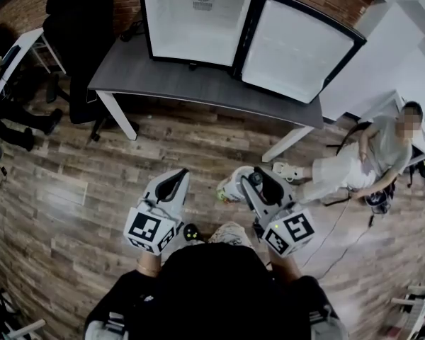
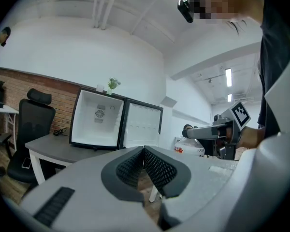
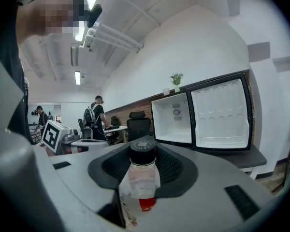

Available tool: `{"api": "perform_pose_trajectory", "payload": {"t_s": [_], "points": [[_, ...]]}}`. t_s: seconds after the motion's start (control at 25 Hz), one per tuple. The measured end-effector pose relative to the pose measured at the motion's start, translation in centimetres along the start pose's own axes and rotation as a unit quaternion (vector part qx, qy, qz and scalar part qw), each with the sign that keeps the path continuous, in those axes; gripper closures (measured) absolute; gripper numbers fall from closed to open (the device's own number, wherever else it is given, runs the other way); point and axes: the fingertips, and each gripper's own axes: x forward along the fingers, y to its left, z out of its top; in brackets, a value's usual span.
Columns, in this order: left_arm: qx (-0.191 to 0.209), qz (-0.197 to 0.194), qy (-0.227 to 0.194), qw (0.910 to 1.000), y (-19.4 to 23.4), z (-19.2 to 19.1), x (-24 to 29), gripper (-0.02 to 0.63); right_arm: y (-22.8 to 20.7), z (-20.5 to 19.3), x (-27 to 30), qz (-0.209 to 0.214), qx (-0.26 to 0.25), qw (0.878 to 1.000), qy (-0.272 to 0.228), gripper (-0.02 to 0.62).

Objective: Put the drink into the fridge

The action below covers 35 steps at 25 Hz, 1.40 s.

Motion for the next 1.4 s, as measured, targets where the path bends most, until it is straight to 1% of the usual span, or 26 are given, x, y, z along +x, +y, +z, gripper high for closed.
{"api": "perform_pose_trajectory", "payload": {"t_s": [0.16,0.32,0.52,0.68,0.88,1.12,1.4], "points": [[-0.008,0.003,0.001,1.0000,0.3,-0.5,-0.3,0.611,-0.1,0.1,0.0,-0.004,0.001,1.000,0.004,0.446],[-0.010,0.016,-0.004,0.9998,1.3,-0.5,-0.1,0.611,-0.4,0.2,0.9,0.003,0.001,1.000,0.001,0.446],[-0.004,0.032,-0.007,0.9995,3.3,0.0,0.8,0.611,-1.3,0.5,3.1,0.017,0.002,1.000,-0.003,0.446],[-0.002,0.041,0.003,0.9991,5.3,0.5,1.8,0.611,-2.1,1.1,5.6,0.025,0.005,1.000,-0.007,0.446],[0.012,0.049,-0.001,0.9987,8.3,1.6,4.6,0.611,-4.2,2.0,9.6,0.039,0.005,0.999,-0.013,0.446],[0.010,0.057,0.007,0.9983,12.4,2.1,8.6,0.611,-7.4,1.9,14.6,0.045,0.005,0.999,-0.004,0.446],[0.021,0.050,0.003,0.9985,15.6,3.5,13.9,0.611,-11.7,3.0,19.2,0.049,0.000,0.999,-0.004,0.446]]}}
